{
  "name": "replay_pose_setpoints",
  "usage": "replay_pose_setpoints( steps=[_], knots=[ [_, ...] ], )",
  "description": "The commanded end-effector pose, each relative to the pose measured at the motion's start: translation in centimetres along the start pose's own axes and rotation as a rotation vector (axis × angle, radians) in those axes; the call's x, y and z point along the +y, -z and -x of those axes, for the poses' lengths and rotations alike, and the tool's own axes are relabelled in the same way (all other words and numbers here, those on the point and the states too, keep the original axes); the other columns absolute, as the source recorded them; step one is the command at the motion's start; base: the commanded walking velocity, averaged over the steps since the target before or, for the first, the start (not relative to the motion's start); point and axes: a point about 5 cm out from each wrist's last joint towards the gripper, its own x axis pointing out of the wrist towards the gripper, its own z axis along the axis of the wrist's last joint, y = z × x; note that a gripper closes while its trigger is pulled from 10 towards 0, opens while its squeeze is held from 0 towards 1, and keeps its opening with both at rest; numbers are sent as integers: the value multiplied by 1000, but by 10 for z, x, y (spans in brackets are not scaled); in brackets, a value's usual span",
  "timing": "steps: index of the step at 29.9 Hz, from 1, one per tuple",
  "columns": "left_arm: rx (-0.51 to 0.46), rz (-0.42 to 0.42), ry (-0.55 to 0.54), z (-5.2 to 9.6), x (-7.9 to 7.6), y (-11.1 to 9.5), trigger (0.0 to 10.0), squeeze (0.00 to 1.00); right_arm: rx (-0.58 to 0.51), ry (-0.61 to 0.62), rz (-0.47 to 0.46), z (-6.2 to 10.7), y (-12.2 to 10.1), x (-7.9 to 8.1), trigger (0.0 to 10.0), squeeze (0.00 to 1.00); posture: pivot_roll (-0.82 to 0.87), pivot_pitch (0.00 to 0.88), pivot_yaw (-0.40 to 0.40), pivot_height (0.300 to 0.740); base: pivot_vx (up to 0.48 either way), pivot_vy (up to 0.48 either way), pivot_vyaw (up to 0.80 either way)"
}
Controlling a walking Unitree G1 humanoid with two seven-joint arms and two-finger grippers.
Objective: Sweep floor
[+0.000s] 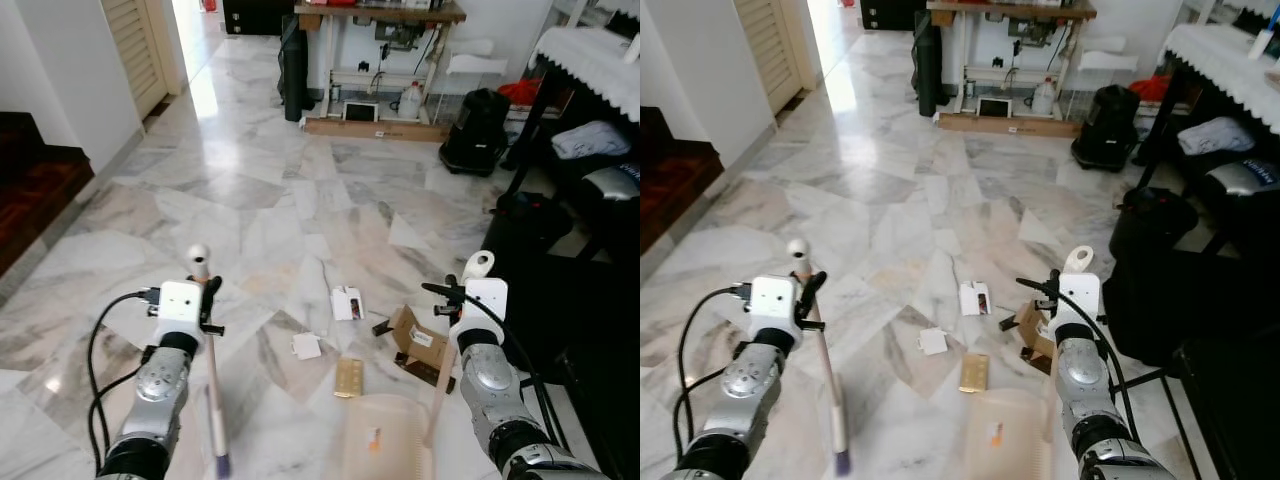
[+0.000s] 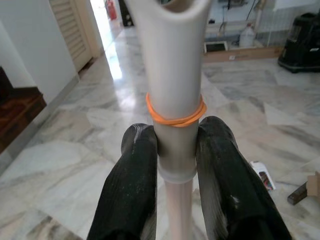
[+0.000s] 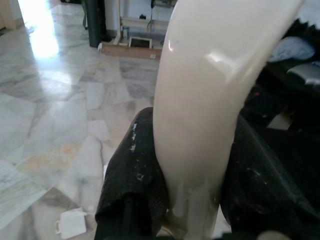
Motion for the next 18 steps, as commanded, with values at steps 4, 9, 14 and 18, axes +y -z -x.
replay_pose_setpoints(
  steps=[4,9,14,18],
  knots=[
    [-30,-8,-6,-3,2,-8,10000,0,-64,8,-40,-5,-14,3,10000,0,62,0,-18,740,257,0,0],
    [-35,-7,-2,-3,1,-9,10000,0,-68,9,-39,-6,-15,3,10000,0,64,0,-19,740,255,0,0],
    [-38,-7,2,-4,0,-9,10000,0,-67,1,-60,-6,-15,5,10000,0,65,0,-19,740,259,0,0],
    [-42,-9,5,-5,-1,-10,10000,0,-68,-4,-61,-6,-15,6,10000,0,65,0,-18,740,282,0,-800]
  ],
)
